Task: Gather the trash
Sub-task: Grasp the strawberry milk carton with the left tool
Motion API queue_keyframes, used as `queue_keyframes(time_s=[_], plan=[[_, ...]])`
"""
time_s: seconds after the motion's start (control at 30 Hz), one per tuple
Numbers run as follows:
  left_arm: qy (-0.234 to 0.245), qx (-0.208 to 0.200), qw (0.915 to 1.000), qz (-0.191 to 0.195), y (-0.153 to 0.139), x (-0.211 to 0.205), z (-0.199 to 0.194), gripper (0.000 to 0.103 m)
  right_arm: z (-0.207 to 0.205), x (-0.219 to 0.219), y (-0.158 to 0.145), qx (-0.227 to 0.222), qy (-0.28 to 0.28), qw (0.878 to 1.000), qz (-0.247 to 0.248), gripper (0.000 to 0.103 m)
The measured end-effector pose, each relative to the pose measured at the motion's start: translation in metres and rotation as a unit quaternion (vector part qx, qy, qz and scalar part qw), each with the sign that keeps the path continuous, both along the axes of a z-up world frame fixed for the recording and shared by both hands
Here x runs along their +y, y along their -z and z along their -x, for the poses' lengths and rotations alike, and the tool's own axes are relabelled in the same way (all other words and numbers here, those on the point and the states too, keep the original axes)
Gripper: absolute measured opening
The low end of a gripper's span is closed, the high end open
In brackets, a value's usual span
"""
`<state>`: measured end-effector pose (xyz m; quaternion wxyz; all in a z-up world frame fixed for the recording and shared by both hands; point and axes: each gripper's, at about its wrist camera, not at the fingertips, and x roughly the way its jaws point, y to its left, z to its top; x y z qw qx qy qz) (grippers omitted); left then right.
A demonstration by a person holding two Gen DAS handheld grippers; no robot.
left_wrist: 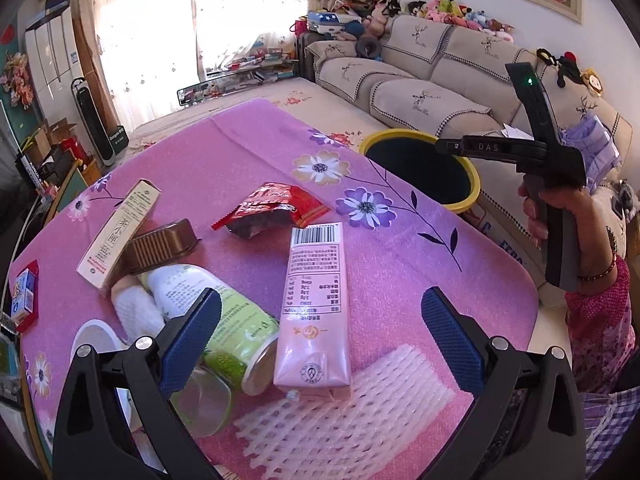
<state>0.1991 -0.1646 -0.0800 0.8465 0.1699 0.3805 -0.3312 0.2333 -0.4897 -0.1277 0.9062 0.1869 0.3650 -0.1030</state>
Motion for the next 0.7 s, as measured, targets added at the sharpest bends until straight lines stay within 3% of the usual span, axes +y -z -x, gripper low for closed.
queue_keyframes(time_s=[0.2, 0.47, 0.53, 0.7], plan=[[0.008, 0.029, 0.9994, -0.016, 0.017, -0.004, -0.015, 0.096, 0.004, -0.001, -0.001, -0.009, -0.001, 1.000, -0.006, 0.041], [0.011, 0.064, 0.9975, -0.029, 0.032, -0.015, -0.030, 0.077, 0.007, -0.007, 0.005, -0.009, -0.001, 1.000, -0.017, 0.042], [0.010, 0.068, 0.9971, -0.033, 0.036, -0.017, -0.033, 0.072, 0.007, -0.008, 0.006, -0.009, -0.001, 1.000, -0.019, 0.042], [-0.003, 0.077, 0.9959, -0.046, 0.047, -0.022, -0.039, 0.044, 0.008, -0.010, 0.008, -0.009, -0.002, 1.000, -0.024, 0.042]])
